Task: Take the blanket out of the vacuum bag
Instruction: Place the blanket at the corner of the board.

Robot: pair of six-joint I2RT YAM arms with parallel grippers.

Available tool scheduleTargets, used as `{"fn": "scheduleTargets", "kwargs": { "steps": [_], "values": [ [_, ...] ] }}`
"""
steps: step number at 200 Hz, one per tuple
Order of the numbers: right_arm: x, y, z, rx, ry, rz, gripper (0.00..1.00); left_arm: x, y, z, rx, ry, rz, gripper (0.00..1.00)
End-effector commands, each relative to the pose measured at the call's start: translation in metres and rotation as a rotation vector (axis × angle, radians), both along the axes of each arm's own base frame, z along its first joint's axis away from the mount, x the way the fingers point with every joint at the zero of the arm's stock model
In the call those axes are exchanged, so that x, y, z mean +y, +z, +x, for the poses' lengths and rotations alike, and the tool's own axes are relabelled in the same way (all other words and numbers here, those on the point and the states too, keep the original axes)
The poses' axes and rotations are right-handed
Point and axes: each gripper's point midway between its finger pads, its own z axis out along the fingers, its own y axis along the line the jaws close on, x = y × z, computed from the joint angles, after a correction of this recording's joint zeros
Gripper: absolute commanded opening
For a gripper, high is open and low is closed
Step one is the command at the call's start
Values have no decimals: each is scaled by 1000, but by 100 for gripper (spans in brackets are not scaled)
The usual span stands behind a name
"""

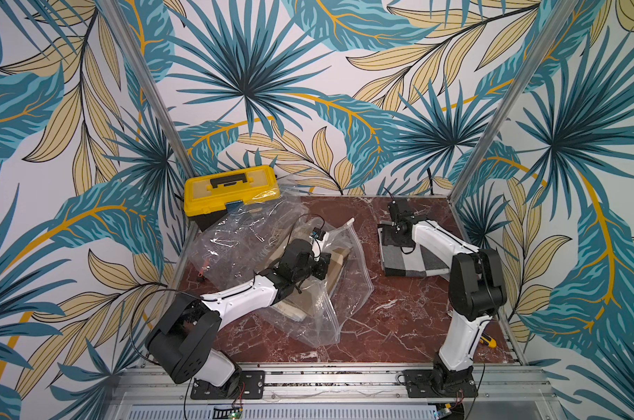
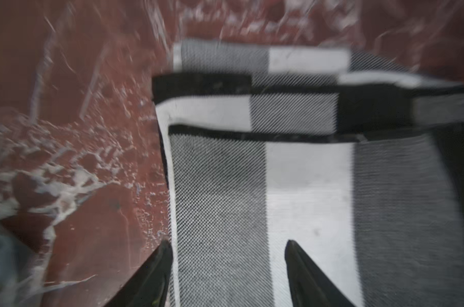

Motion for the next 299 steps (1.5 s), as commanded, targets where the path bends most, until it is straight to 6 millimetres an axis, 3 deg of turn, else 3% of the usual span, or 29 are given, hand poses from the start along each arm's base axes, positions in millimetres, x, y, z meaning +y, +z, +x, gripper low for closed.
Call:
{"fn": "scheduleTargets", "kwargs": {
  "steps": [1,69,128,151,158,177,191,197,199,219,246,268,299],
  "values": [
    [18,-7,2,40,29,103,69,3,6,1,-9,4,16,0],
    [22,-48,-9,158,16,125,69,5,-7,1,4,12,33,0],
    [1,-52,-28,286,-19,7,69,10,1,1,-28,34,21,0],
    [2,-64,-35,347,-7,8,55,9,5,0,-34,29,3,0],
    [3,-69,-37,366,-4,16,46,9,6,0,-38,26,-2,0],
    [7,-70,-37,373,11,38,44,10,10,-1,-46,31,0,0],
    [8,-70,-37,377,16,40,36,13,11,-1,-55,36,7,0],
    [6,-70,-38,379,10,39,5,14,12,-1,-56,40,11,0],
    [6,-68,-38,377,8,40,0,15,12,-1,-56,42,13,0],
    [8,-56,-31,312,-6,72,0,20,11,-3,-58,55,25,0],
    [37,-27,-9,169,19,325,0,24,11,-4,-65,67,31,0],
    [54,18,18,-38,28,609,0,23,12,-3,-66,67,30,0],
    [38,88,51,-308,-5,833,0,22,13,-2,-66,63,39,0]
  ]
}}
